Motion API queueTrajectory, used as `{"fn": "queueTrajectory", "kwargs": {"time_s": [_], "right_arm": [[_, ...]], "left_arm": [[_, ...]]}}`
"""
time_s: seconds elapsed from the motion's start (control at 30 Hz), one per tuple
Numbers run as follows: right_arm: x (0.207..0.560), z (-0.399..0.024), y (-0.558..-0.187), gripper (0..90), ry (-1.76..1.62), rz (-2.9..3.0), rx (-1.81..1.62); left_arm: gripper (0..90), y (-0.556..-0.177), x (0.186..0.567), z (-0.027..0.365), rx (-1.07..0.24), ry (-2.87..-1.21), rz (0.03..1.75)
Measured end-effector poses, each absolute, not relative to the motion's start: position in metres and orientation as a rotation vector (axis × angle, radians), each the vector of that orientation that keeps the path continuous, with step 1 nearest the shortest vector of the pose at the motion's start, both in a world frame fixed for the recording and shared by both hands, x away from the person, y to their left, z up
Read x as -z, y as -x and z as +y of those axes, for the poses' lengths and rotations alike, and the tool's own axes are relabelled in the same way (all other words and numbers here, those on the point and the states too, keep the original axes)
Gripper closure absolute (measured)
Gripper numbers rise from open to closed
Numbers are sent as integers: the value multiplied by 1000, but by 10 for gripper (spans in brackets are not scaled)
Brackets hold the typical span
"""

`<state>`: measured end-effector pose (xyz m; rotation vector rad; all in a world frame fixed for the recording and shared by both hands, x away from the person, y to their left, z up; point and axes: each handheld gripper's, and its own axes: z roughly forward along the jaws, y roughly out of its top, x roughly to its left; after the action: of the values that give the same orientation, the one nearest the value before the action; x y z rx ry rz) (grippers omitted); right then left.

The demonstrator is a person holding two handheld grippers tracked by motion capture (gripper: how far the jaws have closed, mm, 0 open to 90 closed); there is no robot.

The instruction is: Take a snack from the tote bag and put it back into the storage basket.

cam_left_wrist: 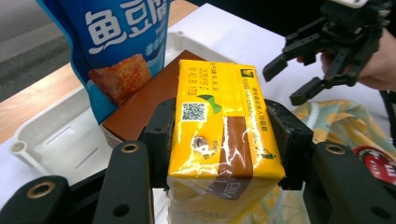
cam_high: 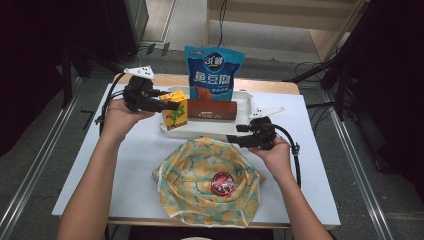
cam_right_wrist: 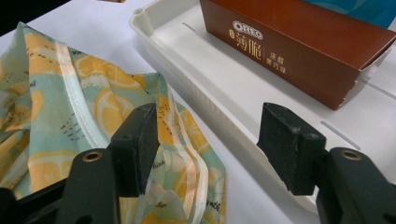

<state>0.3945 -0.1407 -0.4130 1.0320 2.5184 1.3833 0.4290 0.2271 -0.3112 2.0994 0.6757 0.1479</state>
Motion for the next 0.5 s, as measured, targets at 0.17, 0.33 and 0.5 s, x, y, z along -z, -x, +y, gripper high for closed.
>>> {"fn": "queueTrajectory", "kwargs": {"time_s": [0.17,0.33,0.5], "right_arm": [[412,-146,-392,390,-1046,2504,-1381],[412,-151,-390,390,-1068,2489,-1385],[413,-151,-389,390,-1061,2494,-1375]], "left_arm": [[515,-437,319,226,-154,-2097,702],[515,-444,326,226,-157,-2088,706],[515,-451,334,227,-168,-2096,717]]}}
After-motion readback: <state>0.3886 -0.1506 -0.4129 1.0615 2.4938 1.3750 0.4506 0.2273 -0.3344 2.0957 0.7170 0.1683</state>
